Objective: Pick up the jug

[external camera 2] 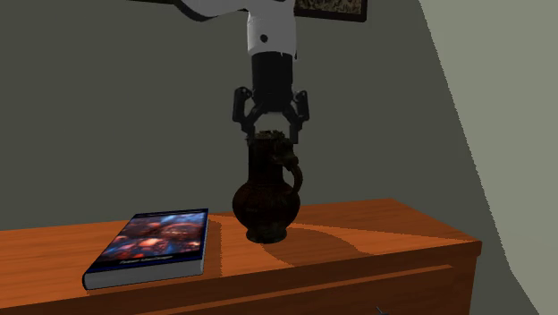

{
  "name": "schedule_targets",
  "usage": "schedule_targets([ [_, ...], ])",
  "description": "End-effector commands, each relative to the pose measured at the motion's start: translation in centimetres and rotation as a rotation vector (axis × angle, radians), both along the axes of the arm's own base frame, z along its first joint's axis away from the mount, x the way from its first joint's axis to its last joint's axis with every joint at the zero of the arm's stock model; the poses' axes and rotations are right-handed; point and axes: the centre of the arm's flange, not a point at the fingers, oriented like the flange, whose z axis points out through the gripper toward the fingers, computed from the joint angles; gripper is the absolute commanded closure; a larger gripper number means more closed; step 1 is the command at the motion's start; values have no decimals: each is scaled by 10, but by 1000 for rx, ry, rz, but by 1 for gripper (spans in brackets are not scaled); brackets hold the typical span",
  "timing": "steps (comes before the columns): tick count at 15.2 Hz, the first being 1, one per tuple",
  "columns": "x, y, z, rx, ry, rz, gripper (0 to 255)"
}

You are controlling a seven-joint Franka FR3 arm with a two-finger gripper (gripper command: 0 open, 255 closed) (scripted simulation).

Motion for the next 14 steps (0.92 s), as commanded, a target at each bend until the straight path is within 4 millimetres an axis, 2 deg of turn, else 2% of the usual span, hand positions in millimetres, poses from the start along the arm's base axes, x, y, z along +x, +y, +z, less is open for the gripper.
schedule_targets([
  [1,27,-4,0,-4,-7,84,0],
  [6,90,0,6,-11,-24,278,0],
  [11,150,16,12,-19,-41,472,0],
  [14,151,17,1,-19,-41,478,0],
])
